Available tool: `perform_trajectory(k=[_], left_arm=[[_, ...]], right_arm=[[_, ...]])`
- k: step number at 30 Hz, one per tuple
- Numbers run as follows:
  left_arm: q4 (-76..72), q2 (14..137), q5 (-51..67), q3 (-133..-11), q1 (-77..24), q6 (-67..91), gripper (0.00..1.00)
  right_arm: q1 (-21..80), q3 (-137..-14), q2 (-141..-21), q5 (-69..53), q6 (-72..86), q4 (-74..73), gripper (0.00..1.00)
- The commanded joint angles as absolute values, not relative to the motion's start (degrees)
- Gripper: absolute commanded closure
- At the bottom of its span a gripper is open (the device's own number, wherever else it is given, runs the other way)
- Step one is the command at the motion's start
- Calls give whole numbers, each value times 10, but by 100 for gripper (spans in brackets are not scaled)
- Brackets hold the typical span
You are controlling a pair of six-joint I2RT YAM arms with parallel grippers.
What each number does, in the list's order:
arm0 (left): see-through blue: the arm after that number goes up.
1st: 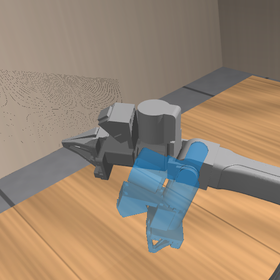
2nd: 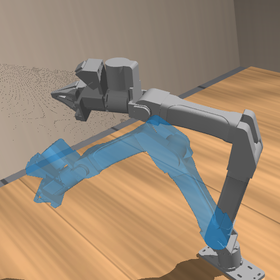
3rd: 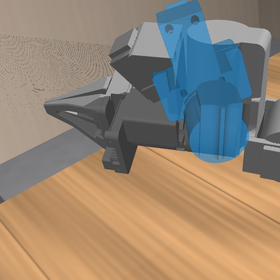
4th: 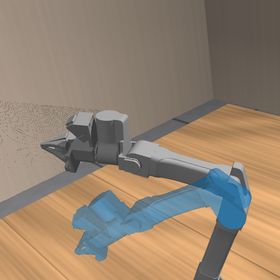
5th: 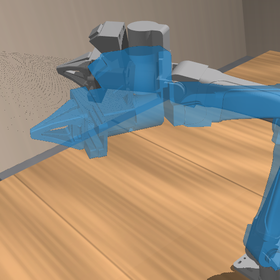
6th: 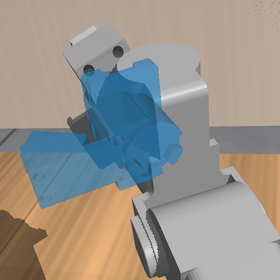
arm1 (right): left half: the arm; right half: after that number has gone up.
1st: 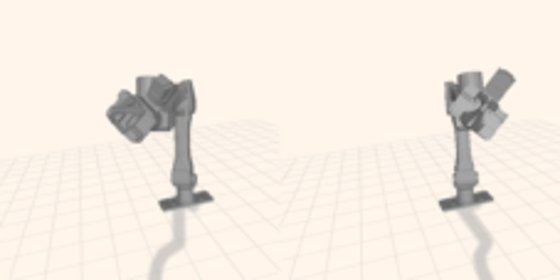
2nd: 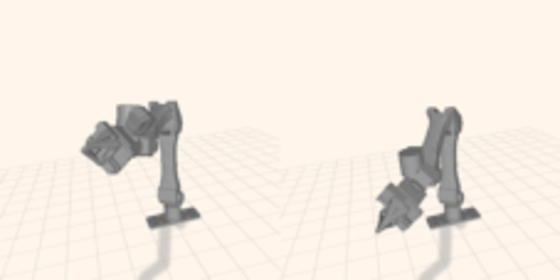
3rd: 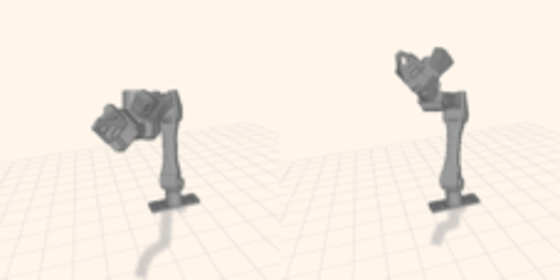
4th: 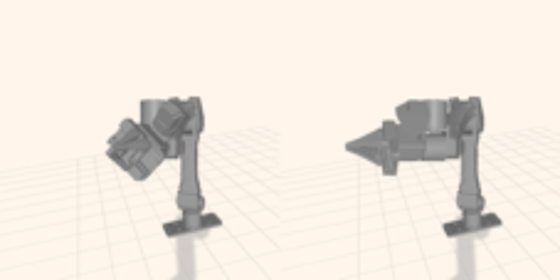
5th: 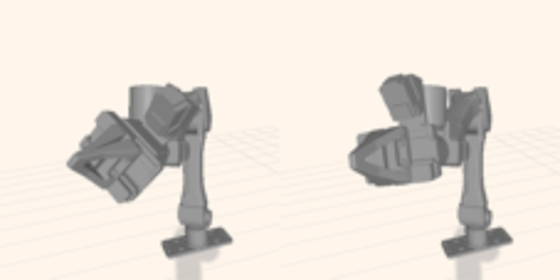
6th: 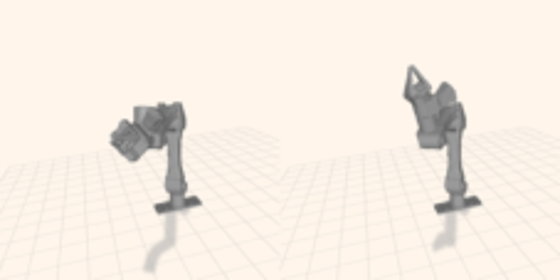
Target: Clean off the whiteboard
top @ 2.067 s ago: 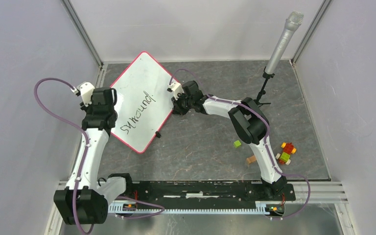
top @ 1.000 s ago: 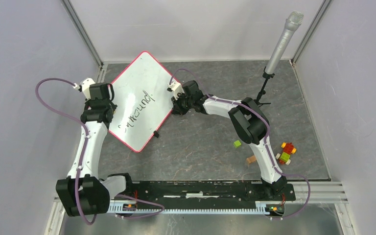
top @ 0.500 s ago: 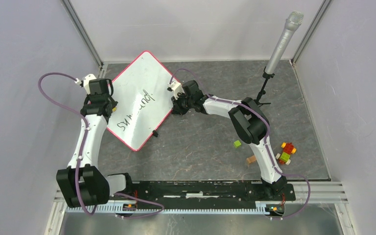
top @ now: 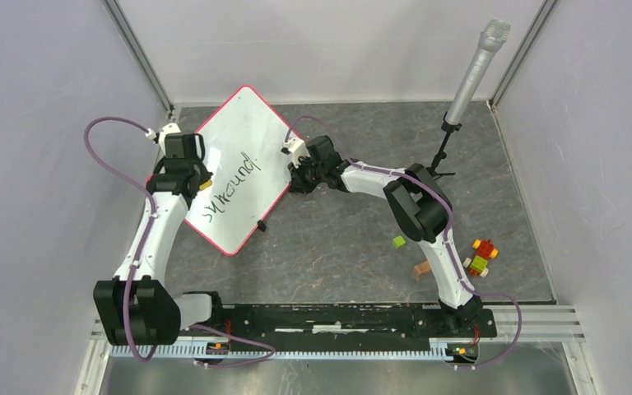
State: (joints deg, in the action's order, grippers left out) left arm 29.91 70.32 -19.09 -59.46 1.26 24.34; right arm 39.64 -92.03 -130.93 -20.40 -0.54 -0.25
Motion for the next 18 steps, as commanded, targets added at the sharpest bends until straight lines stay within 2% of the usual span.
perform_trajectory(k=[1, 7, 13, 18], left_arm=[[309, 661, -274, -575, 50, 258, 78], [298, 619, -290, -561, 97, 270, 78], [311, 655, -253, -589, 100, 246, 82], [299, 680, -173, -592, 89, 216, 81]], right_arm=[[378, -922, -1321, -164, -1, -36, 100], [378, -922, -1321, -166, -1, -37, 100], [378, -921, -1320, -168, -1, -36, 100], [378, -921, -1320, -167, -1, -35, 100]])
